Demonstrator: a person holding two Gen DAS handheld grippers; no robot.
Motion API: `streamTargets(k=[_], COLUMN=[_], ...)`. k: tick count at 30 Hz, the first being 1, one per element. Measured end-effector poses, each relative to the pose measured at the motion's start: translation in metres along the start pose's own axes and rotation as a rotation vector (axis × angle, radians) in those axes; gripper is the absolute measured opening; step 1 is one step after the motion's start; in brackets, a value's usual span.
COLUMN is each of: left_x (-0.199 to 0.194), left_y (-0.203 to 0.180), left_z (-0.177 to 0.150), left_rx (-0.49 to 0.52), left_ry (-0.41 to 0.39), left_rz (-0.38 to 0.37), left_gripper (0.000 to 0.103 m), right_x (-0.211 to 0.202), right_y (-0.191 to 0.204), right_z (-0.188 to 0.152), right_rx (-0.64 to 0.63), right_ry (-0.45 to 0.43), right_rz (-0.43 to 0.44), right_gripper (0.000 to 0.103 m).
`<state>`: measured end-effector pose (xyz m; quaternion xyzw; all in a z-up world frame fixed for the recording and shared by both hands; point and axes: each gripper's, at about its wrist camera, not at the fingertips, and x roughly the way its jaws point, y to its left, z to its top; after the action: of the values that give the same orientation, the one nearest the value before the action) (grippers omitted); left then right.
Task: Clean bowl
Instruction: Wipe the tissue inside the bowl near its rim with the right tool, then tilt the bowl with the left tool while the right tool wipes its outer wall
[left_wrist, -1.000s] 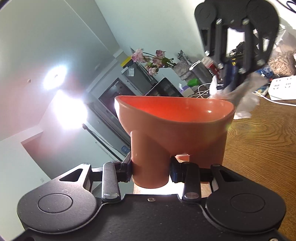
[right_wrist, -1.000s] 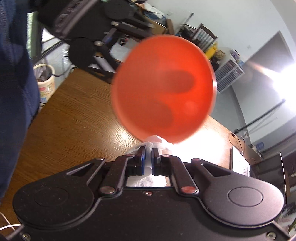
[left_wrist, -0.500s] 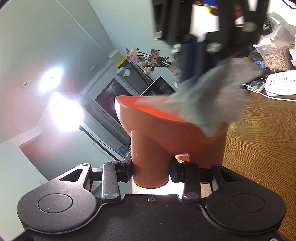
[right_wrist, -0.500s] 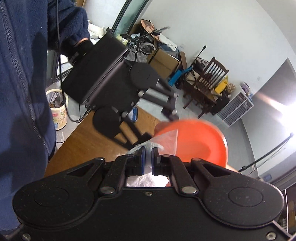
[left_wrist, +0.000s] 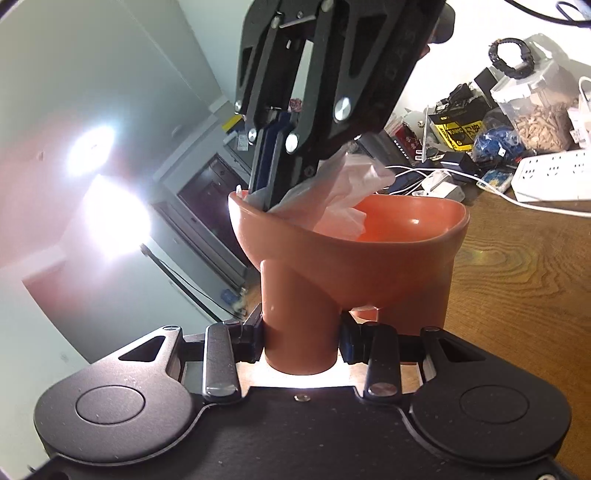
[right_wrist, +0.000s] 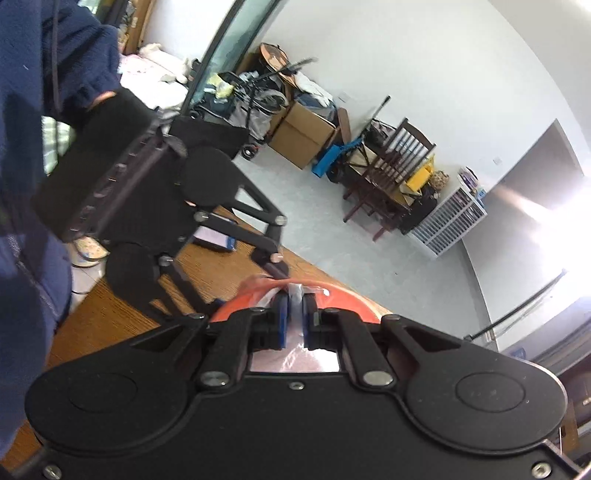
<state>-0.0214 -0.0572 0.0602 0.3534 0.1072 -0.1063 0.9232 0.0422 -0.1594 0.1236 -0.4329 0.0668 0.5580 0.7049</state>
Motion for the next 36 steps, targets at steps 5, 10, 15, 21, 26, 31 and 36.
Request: streamTargets(k=[5,10,15,21,26,31,36], left_x=[0.022,0.023,0.027,0.028,0.036,0.048,0.064], left_y=[-0.014,-0.024,-0.017,-0.009,-0.015,-0.028,-0.034], left_z=[-0.009,-0.012,-0.016,-0.02,-0.024,-0.026,-0.028], left_rx=[-0.083,-0.04,-0.049,-0.053,-0.074,-0.079,-0.077], left_ry=[0.056,0.058,0.072,0.085,0.12,0.18,0.289], left_rz=[-0.042,-0.069,-0.057,-0.053,-0.087,-0.097,-0.103], left_gripper=[0.037,0.037,0.037,0.037,0.037,0.037,0.038], right_x=[0.03,0.054,0.059,0.05,0.048,0.06,0.084], right_y=[-0.018,-0.022,-0.016,0.005,0.026,0.029,0.017], right_z=[-0.03,-0.062,-0.079,-0.08,-0.068,-0.052,-0.047], right_rx=[0.095,0.159,0.183,0.165,0.155,0.164,0.205], right_ry=[0.113,0.227,0.278,0.288,0.243,0.195,0.175], right_rz=[-0.014,0.014,0.046,0.116,0.187,0.179,0.158], right_gripper=[0.007,0.007,0.007,0.007,0.007,0.007,0.007])
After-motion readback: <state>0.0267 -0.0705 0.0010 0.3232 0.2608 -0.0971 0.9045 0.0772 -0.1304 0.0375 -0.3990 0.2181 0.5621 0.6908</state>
